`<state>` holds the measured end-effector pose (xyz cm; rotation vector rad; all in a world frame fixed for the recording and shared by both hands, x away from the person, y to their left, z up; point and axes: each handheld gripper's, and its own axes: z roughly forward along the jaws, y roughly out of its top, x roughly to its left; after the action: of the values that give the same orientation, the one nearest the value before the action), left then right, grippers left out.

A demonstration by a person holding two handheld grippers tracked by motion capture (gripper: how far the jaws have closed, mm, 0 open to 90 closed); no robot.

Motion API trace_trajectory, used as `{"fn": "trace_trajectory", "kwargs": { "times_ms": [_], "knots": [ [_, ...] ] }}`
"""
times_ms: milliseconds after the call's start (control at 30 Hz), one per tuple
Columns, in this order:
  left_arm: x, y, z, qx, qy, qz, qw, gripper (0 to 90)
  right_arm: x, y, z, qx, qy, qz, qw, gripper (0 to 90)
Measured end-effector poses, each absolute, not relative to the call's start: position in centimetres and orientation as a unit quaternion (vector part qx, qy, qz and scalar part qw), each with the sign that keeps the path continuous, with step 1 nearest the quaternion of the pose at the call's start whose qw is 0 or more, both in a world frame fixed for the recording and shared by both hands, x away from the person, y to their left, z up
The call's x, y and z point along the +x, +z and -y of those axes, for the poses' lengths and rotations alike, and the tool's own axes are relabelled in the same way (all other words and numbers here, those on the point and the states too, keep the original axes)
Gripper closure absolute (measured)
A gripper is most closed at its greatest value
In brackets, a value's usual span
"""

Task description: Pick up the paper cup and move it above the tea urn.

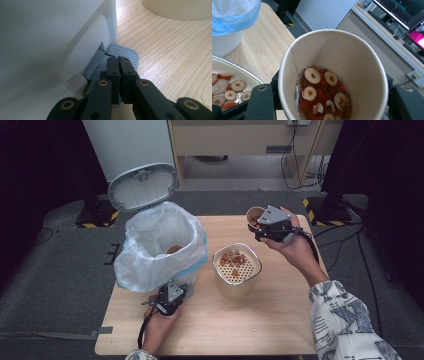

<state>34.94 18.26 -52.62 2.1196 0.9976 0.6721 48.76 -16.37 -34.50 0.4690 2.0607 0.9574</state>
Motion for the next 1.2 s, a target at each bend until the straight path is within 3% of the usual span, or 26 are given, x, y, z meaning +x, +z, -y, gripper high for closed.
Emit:
{"fn": "trace_trajectory", "kwargs": {
  "times_ms": [1200],
  "knots": [
    [34.9, -52.6, -18.3, 0.817, 0.26, -0.383, 0.343, 86.6, 45.8, -34.3, 15.2, 0.098, 0.319, -0.819, 0.466, 36.4]
  ]
}}
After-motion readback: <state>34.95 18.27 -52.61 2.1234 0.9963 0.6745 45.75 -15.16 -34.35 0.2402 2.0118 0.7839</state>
